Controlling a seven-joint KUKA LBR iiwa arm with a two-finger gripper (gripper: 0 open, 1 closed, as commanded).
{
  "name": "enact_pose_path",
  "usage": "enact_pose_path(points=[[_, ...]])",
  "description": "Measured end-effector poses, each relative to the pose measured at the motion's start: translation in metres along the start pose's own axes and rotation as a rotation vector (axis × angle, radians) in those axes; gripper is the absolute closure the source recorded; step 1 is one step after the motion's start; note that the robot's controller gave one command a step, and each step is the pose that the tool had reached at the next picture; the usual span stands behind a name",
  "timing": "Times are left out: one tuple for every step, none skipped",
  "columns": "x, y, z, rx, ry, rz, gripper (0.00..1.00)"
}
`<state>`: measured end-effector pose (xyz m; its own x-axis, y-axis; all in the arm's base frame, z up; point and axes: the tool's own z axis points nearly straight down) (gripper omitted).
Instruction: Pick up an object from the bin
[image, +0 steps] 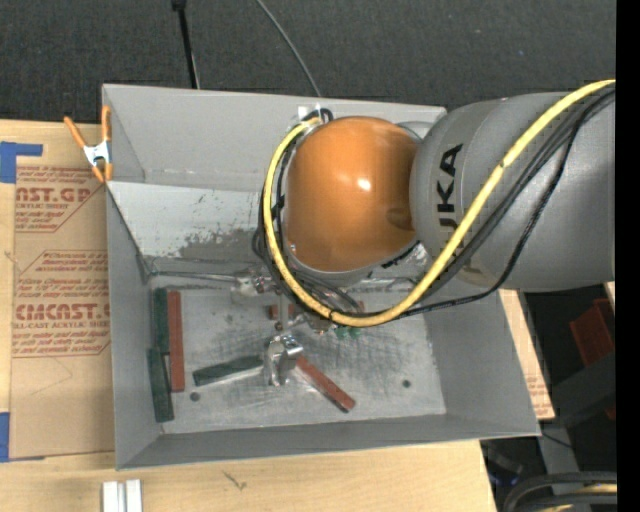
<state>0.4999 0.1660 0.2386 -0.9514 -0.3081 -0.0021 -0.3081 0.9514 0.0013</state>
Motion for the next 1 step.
enact_pose_path(points=[[0.0003,-0.0032,0.0564,0.0,-0.005,-0.069,0.0]])
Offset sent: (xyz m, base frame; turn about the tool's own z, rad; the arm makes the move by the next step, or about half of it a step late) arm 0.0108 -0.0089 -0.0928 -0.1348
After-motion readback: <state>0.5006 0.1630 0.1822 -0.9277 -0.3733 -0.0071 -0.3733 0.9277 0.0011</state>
